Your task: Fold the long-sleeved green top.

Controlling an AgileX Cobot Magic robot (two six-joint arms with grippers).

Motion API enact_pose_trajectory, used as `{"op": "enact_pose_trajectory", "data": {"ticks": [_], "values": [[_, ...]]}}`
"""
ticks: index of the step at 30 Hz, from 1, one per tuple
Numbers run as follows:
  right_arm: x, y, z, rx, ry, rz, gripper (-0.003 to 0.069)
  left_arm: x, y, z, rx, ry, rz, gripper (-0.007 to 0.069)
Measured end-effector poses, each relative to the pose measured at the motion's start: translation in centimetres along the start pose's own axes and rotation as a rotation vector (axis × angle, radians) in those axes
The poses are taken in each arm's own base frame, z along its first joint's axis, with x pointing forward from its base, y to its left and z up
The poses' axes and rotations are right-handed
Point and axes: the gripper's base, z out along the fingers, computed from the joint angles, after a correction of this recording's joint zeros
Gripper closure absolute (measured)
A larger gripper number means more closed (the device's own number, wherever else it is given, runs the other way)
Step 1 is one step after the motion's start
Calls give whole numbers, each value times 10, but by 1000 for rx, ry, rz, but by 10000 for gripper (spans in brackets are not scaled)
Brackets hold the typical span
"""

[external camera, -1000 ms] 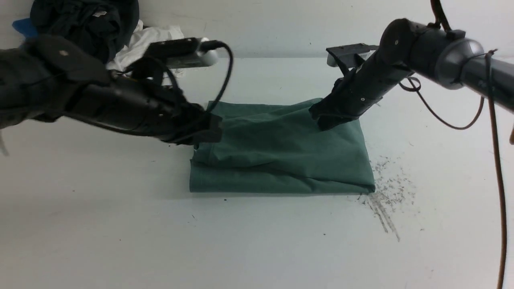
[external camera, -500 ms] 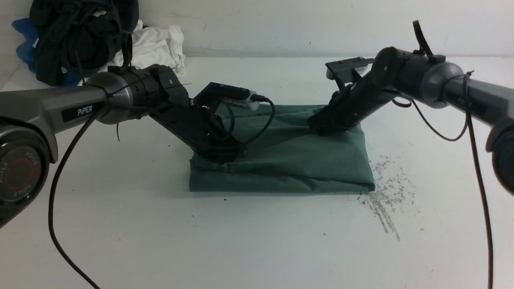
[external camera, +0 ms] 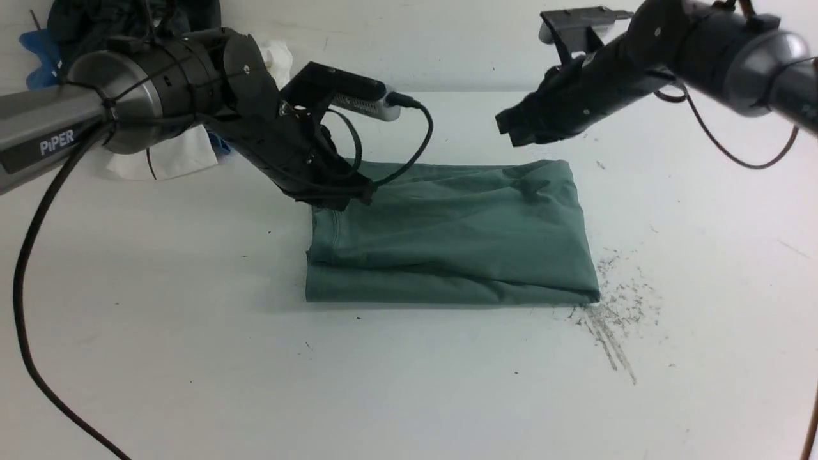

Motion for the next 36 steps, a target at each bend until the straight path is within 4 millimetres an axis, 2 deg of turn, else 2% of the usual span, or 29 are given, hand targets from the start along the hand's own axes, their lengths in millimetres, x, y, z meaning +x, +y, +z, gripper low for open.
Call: {"op": "enact_pose_trajectory", "data": {"ticks": [2, 5, 6, 7, 9, 11, 14, 16, 20, 23, 26, 27, 29, 31, 36], "values": [[7, 19, 7, -64, 53, -26, 673, 2, -7, 9, 39, 18, 8, 631], [37, 47, 35, -149, 174, -48, 673, 8, -12, 29, 72, 57, 11, 631], [37, 48, 36, -153, 175, -51, 673, 9, -12, 30, 73, 59, 10, 631], [53, 57, 48, -175, 227, -56, 673, 12, -11, 37, 76, 76, 8, 631], [70, 67, 62, -188, 269, -80, 673, 15, -10, 45, 77, 94, 3, 631], [76, 71, 68, -197, 284, -111, 673, 16, -10, 46, 78, 103, 5, 631], [69, 71, 63, -200, 264, -147, 673, 16, -10, 44, 78, 100, 8, 631], [56, 71, 57, -192, 216, -159, 673, 15, -11, 42, 78, 95, 9, 631], [17, 56, 37, -120, 24, -158, 673, 14, -11, 40, 83, 88, 4, 631], [7, 46, 35, -80, -52, -140, 673, 14, -12, 40, 86, 87, 0, 631], [17, 30, 62, -59, -70, -87, 673, 14, -13, 42, 104, 88, -21, 631], [18, 29, 64, -58, -73, -83, 673, 14, -13, 42, 107, 90, -23, 631], [38, 23, 98, -63, -44, -59, 673, 17, -15, 44, 127, 114, -28, 631], [47, 19, 116, -63, -64, -22, 673, 20, -15, 46, 140, 139, -20, 631], [38, 20, 115, -81, -107, -7, 673, 23, -15, 46, 142, 171, 20, 631]]}}
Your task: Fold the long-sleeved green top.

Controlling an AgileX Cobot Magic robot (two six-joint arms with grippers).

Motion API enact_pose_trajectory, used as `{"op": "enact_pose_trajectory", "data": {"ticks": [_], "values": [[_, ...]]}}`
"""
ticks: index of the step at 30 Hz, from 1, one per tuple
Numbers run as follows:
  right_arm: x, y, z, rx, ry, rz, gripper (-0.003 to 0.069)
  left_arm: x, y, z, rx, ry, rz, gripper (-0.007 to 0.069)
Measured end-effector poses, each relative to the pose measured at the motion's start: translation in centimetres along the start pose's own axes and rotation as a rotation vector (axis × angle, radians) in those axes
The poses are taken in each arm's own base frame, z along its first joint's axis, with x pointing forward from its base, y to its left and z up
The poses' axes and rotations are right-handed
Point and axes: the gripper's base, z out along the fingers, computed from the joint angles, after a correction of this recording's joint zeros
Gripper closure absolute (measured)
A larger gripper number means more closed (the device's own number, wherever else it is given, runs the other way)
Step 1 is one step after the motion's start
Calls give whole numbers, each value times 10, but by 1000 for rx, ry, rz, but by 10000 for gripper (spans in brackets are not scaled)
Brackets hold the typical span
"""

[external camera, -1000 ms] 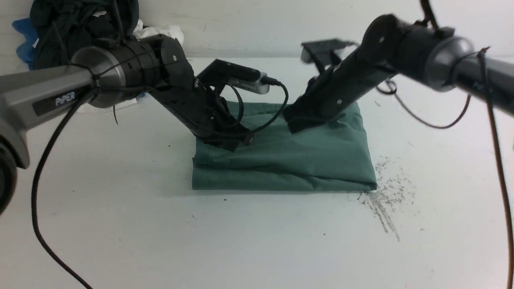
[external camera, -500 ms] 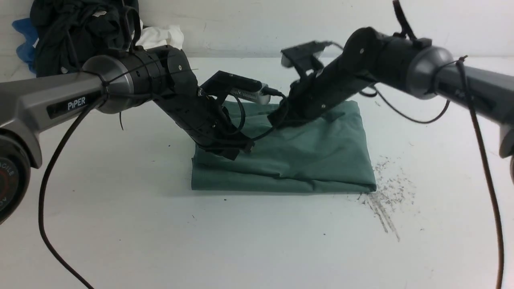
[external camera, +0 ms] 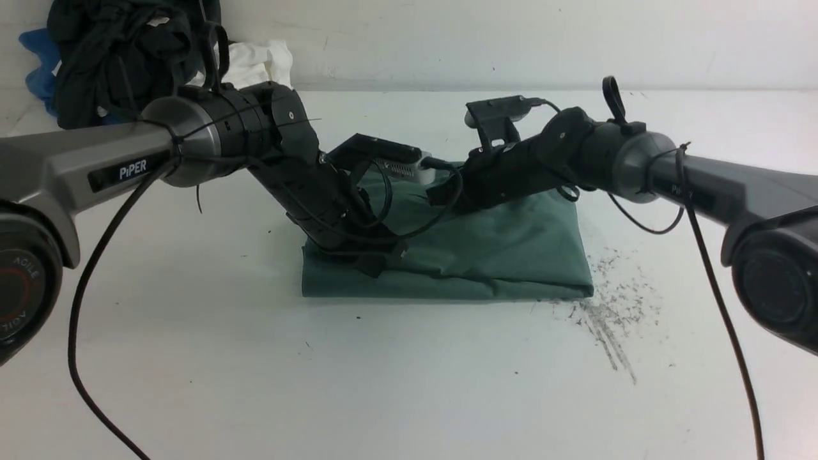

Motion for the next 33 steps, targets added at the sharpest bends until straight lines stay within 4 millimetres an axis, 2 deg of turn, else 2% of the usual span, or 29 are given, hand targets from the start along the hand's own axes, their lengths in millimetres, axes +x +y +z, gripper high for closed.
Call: {"op": "enact_pose_trajectory", "data": {"ticks": [3, 6, 7, 9, 11, 12, 13, 14, 15, 16, 19, 20, 21, 23, 26, 27, 29, 30, 31, 33], "values": [[-18, 6, -14, -41, -4, -36, 673, 0, 0, -8, -33, 12, 36, 631], [-51, 14, -55, -72, -12, -129, 673, -3, -4, -43, -89, -17, 70, 631], [-50, 14, -55, -73, -2, -134, 673, -3, -5, -46, -91, -18, 73, 631], [-83, 21, -112, -51, -8, -247, 673, -4, -15, -92, -137, -75, 111, 631], [-99, 25, -158, 4, 22, -316, 673, -2, -28, -132, -170, -136, 145, 631], [-99, 25, -158, 4, 22, -316, 673, -2, -30, -140, -175, -151, 151, 631], [-103, 26, -188, 65, 70, -346, 673, 1, -38, -163, -192, -193, 165, 631], [-106, 27, -205, 99, 80, -342, 673, 5, -45, -184, -205, -235, 176, 631], [-105, 25, -205, 105, 91, -345, 673, 5, -45, -184, -205, -235, 176, 631], [-109, 26, -234, 171, 103, -304, 673, 12, -55, -212, -218, -291, 186, 631], [-113, 29, -261, 220, 91, -229, 673, 29, -68, -241, -230, -352, 182, 631], [-113, 30, -265, 221, 85, -218, 673, 30, -69, -243, -228, -355, 181, 631], [-116, 36, -279, 212, 60, -189, 673, 45, -77, -254, -222, -387, 173, 631], [-118, 42, -287, 189, 42, -174, 673, 57, -81, -259, -219, -409, 168, 631], [-120, 55, -299, 106, -3, -139, 673, 101, -92, -268, -240, -481, 166, 631], [-120, 55, -299, 102, -1, -136, 673, 102, -91, -265, -239, -469, 164, 631], [-113, 59, -299, 63, 13, -118, 673, 137, -95, -263, -270, -497, 173, 631], [-112, 59, -299, 63, 17, -119, 673, 139, -95, -262, -274, -497, 175, 631], [-104, 60, -296, 46, 45, -112, 673, 165, -95, -253, -296, -500, 179, 631], [-88, 59, -289, 34, 96, -103, 673, 189, -95, -243, -315, -507, 181, 631]]}}
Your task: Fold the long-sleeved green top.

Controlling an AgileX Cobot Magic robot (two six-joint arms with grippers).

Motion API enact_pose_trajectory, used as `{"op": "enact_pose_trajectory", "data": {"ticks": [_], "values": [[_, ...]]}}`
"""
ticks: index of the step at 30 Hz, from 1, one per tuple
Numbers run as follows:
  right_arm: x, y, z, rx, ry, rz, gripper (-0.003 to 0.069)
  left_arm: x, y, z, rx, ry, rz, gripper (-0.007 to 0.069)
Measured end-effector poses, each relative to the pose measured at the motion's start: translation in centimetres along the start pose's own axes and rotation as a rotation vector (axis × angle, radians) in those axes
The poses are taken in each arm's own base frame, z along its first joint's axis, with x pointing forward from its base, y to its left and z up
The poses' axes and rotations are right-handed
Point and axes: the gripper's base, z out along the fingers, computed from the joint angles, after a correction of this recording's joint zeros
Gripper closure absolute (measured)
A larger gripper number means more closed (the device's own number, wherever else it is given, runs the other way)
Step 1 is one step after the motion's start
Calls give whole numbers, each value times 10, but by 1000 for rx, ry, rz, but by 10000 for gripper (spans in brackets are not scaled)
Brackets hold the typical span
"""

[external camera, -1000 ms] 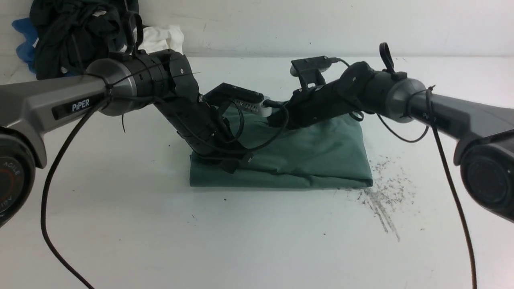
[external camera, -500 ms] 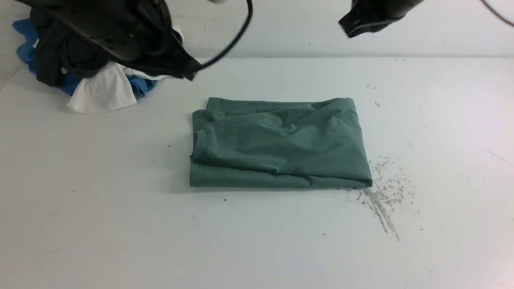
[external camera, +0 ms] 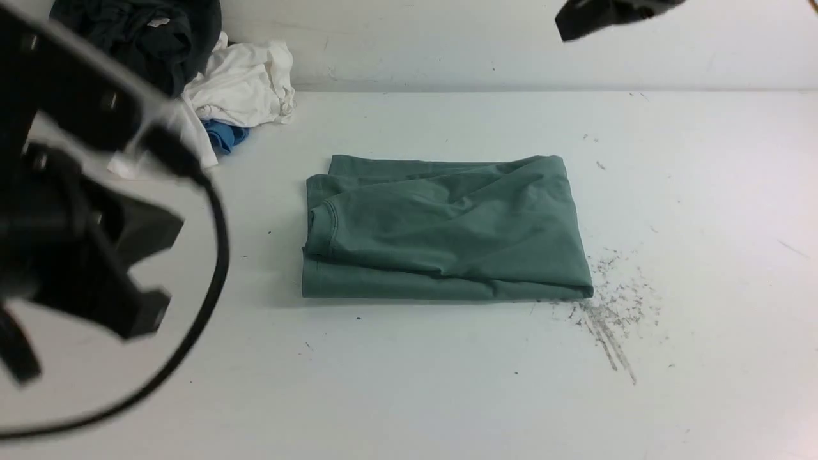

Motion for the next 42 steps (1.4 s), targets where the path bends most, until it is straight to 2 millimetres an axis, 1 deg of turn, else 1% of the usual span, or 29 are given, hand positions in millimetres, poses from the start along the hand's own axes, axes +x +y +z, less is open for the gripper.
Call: {"op": "enact_pose_trajectory", "data": {"ticks": [1, 3, 5, 6, 7, 9, 10, 11, 13, 15, 16, 17, 18, 19, 20, 21, 22, 23, 24, 26, 27, 29, 30, 31, 33, 34, 36, 40, 42], "values": [[13, 1, 5, -8, 40, 8, 673, 15, -3, -2, -9, -12, 0, 631], [28, 2, 9, -2, 71, 15, 673, 33, -8, -4, -18, -24, -2, 631], [50, 5, 8, 20, 97, 25, 673, 50, -12, -11, -39, -80, 0, 631], [49, 5, 6, 27, 79, 21, 673, 50, -12, -13, -41, -89, 1, 631], [66, 8, 4, 48, 91, 22, 673, 58, -15, -19, -54, -133, 0, 631], [85, 13, -7, 83, 73, 14, 672, 68, -18, -27, -71, -196, 0, 631], [89, 14, -10, 89, 66, 12, 672, 71, -19, -28, -75, -208, -1, 631], [106, 21, -25, 116, 39, 0, 672, 80, -22, -36, -101, -295, 1, 631], [123, 28, -40, 139, 15, -14, 672, 87, -23, -40, -130, -372, 2, 631], [145, 40, -65, 165, -23, -37, 672, 96, -24, -44, -159, -458, -2, 631], [150, 41, -65, 168, -18, -39, 672, 96, -24, -46, -167, -481, -1, 631], [169, 52, -87, 188, -67, -56, 672, 104, -25, -46, -186, -547, -13, 631], [178, 56, -92, 195, -81, -57, 671, 108, -26, -46, -194, -583, -26, 631], [181, 57, -94, 196, -86, -57, 671, 110, -26, -46, -194, -589, -30, 631], [201, 68, -113, 219, -172, -56, 671, 115, -27, -45, -201, -629, -49, 631], [214, 71, -116, 228, -204, -48, 671, 117, -26, -45, -209, -654, -57, 631], [228, 77, -125, 246, -280, -38, 671, 119, -26, -45, -214, -684, -74, 631], [242, 81, -129, 260, -339, -25, 671, 120, -26, -45, -221, -710, -85, 631], [257, 84, -130, 270, -389, -14, 671, 120, -26, -45, -221, -725, -98, 631], [272, 85, -127, 285, -452, 1, 671, 120, -25, -46, -224, -743, -107, 631], [295, 88, -125, 306, -544, 5, 671, 119, -25, -48, -225, -758, -117, 631], [324, 90, -117, 336, -671, 0, 670, 119, -25, -49, -227, -770, -124, 631], [332, 90, -114, 353, -739, -4, 670, 119, -25, -49, -227, -772, -124, 631], [336, 91, -115, 359, -766, -9, 670, 119, -25, -49, -227, -772, -124, 631], [356, 86, -98, 412, -923, -20, 670, 119, -25, -49, -227, -771, -127, 631], [359, 85, -93, 416, -924, -19, 670, 119, -25, -49, -227, -771, -127, 631], [366, 79, -83, 466, -1048, -21, 670, 119, -25, -49, -227, -772, -127, 631], [365, 76, -87, 505, -1162, -22, 669, 119, -25, -48, -228, -771, -127, 631], [365, 76, -87, 508, -1171, -24, 669, 119, -25, -48, -228, -771, -127, 631]]}}
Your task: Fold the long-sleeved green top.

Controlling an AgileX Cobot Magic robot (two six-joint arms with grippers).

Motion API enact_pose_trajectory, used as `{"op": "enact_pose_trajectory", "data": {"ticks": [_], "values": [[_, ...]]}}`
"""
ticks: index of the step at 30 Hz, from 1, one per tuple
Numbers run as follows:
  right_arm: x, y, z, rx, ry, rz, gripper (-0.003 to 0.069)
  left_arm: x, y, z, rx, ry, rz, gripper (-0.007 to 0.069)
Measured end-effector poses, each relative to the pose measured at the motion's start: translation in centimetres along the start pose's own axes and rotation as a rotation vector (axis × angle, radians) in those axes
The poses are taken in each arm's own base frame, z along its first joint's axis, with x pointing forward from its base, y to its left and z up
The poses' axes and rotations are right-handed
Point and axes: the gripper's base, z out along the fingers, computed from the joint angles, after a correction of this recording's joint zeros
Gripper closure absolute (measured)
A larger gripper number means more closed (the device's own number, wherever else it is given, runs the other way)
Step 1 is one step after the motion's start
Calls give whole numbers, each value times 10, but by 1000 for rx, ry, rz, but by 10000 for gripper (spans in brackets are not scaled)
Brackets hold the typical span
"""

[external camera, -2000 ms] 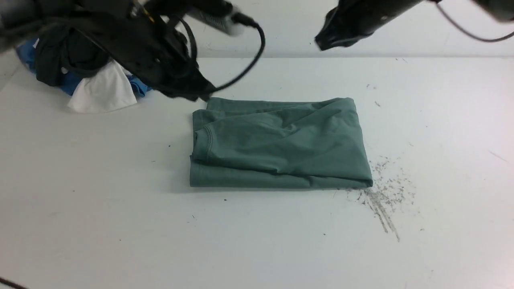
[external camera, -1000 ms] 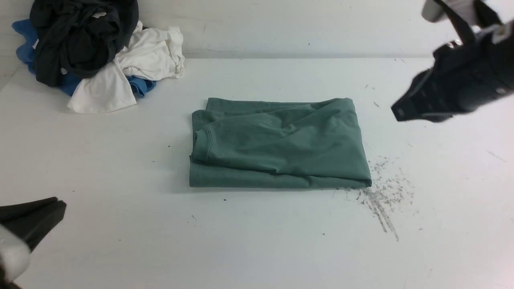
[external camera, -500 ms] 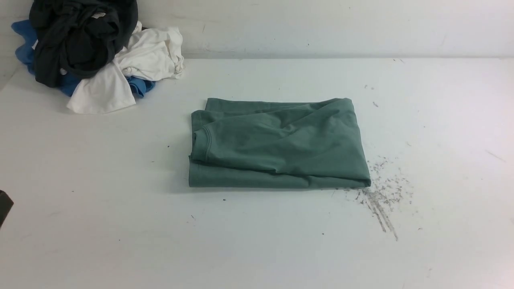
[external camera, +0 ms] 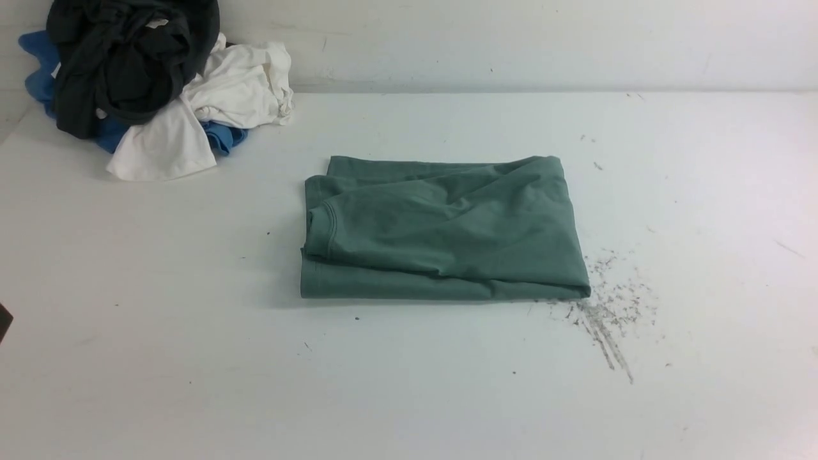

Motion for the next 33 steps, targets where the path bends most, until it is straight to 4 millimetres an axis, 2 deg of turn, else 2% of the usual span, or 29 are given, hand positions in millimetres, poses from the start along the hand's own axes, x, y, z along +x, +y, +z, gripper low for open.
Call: {"op": "enact_pose_trajectory", "data": {"ticks": [9, 14, 18, 22, 28, 33], "values": [[-1, 0, -1, 5, -14, -2, 669, 0, 0, 0, 0, 1, 0, 631], [-1, 0, -2, 11, -9, -74, 669, 0, 0, 0, 0, 1, 0, 631], [11, -4, -3, 89, 129, -132, 669, 0, 0, 0, 0, 1, 0, 631], [25, -7, -6, 160, 285, -65, 669, 0, 0, 0, 0, 1, 0, 631], [45, -6, -15, 174, 525, 0, 669, 0, 0, 0, 0, 1, 0, 631], [47, -6, -16, 164, 559, -28, 669, 0, 0, 0, 0, 1, 0, 631]]}}
